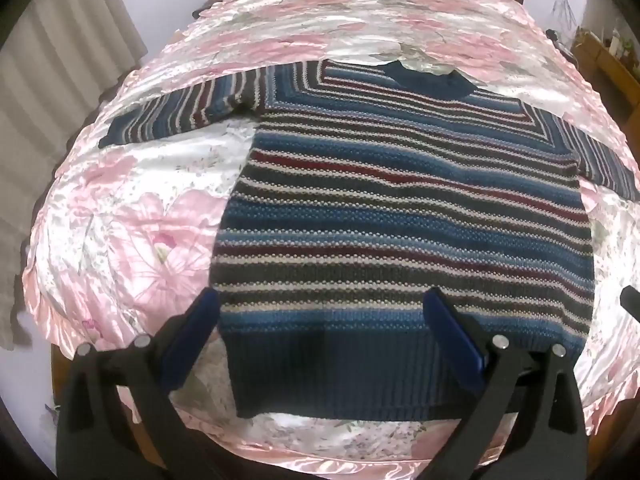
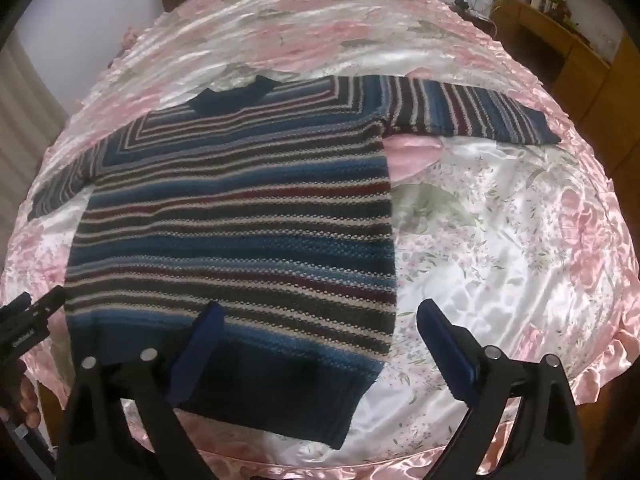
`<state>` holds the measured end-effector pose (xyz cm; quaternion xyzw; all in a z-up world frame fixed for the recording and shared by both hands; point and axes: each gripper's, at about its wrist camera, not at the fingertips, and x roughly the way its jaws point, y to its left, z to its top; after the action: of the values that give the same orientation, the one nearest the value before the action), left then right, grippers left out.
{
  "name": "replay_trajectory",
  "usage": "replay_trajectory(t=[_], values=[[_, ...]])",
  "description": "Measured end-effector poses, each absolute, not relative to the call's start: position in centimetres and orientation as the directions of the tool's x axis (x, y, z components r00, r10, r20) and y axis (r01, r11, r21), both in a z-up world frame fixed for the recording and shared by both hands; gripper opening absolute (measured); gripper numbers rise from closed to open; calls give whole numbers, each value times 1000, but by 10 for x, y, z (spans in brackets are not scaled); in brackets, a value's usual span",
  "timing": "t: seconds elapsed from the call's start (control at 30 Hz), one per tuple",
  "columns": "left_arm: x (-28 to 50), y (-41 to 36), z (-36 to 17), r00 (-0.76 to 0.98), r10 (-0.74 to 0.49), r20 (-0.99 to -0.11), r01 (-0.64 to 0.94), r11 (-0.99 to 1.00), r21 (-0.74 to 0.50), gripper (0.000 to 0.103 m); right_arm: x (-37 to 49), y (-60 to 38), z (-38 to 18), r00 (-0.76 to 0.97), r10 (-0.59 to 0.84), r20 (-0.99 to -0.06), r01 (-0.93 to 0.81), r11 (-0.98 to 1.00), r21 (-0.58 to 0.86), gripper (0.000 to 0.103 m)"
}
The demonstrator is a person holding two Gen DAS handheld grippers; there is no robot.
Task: Fold small clothes
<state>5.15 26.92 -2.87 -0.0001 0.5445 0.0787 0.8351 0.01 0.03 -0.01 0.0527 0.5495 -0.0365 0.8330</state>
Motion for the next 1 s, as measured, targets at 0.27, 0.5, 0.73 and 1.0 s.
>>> replay_trajectory(t=[0.27,0.5,0.73,1.0], values=[[53,273,-20,410,127,-903,-109,990,90,101,-1,4,1,398,-8,-917,117,992,42,100],[53,271,-22,408,121,-905,-99,991,88,101,-1,-3,-4,396,16,-918,119,991,68,100],[53,274,-22,405,122,-906,-108,991,85,101,0,-3,-6,391,5,-920,126,990,58,100],[54,275,-21,407,118,-906,-100,991,84,101,1,-3,-5,390,7,-921,122,991,60,100]])
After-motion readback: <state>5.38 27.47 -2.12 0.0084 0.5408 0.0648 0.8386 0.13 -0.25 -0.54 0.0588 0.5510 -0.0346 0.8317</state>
